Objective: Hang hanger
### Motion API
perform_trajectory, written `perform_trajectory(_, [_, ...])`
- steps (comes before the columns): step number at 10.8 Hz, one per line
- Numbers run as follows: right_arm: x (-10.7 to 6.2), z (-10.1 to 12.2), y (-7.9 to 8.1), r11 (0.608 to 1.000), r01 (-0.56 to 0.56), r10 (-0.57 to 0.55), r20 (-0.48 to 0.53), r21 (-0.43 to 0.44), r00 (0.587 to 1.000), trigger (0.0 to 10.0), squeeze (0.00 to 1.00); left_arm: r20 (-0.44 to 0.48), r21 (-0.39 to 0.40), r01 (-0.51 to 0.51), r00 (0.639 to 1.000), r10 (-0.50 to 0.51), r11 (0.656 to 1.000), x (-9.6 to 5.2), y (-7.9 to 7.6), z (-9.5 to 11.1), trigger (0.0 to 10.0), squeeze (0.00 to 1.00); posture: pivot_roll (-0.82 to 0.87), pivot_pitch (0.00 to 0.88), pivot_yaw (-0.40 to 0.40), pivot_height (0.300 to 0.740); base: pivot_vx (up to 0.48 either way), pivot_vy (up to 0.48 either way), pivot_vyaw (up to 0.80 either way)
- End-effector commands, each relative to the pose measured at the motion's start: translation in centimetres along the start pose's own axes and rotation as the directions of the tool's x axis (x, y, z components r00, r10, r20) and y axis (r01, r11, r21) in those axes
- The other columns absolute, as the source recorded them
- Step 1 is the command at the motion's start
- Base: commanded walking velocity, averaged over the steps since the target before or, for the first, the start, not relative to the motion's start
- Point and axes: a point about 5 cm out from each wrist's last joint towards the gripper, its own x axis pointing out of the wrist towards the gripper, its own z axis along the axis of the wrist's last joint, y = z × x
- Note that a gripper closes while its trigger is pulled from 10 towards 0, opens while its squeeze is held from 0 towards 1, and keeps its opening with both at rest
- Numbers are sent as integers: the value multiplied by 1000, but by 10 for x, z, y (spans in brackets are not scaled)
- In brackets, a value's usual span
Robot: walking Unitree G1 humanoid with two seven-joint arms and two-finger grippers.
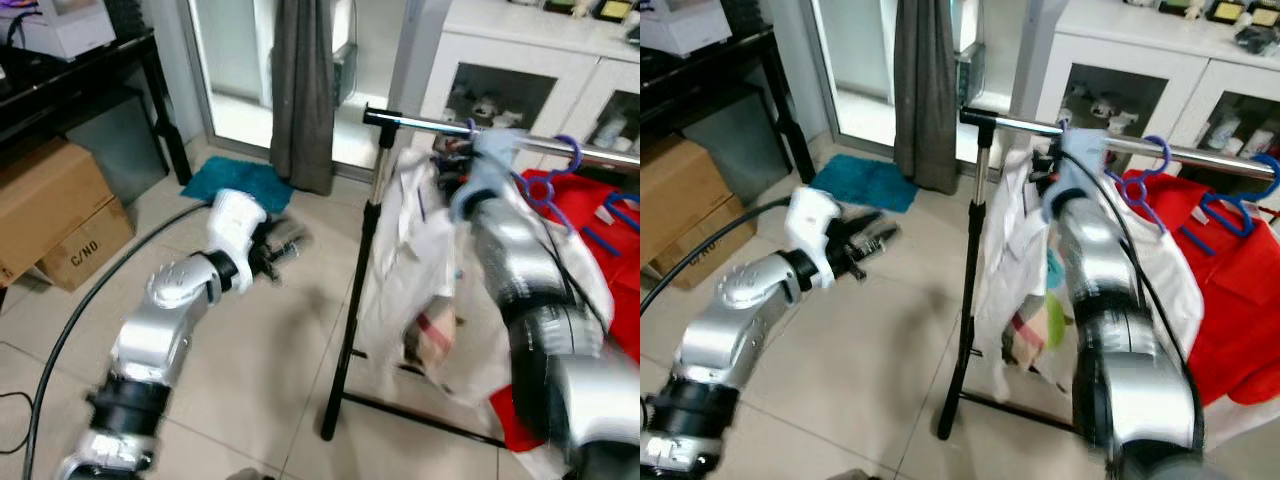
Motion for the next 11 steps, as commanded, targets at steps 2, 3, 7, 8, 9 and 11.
perform_trajectory(2, [-30,7,3,997,-66,61,118,38,991,10000,690,-23,-8,-46,999,46,999,-7,-5,-12,10000,0,-133,0,50,740,0,0,0])
perform_trajectory(3, [-52,3,9,988,-139,128,130,74,983,10000,0,-32,-14,-66,997,66,998,-9,-10,-20,10000,0,-153,0,62,740,0,0,0])
perform_trajectory(7, [-137,-40,26,879,-436,457,-80,192,886,10000,0,-70,-117,19,997,-27,993,-30,-35,-67,10000,0,-198,0,56,740,0,0,0])
perform_trajectory(8, [-149,-66,26,861,-461,502,-218,215,837,10000,0,-154,-153,49,985,-73,987,-39,-41,-90,10000,0,-193,0,44,740,0,0,0])
perform_trajectory(9, [-146,-99,18,902,-393,433,-356,182,828,10000,0,-295,-151,28,953,-72,988,-45,-44,-120,10000,0,-180,0,37,740,0,0,0])
perform_trajectory(11, [-157,-170,18,958,-210,288,-645,198,708,10000,0,-564,-357,-186,824,-53,915,-56,-39,-167,10000,0,-162,0,17,740,0,0,0])
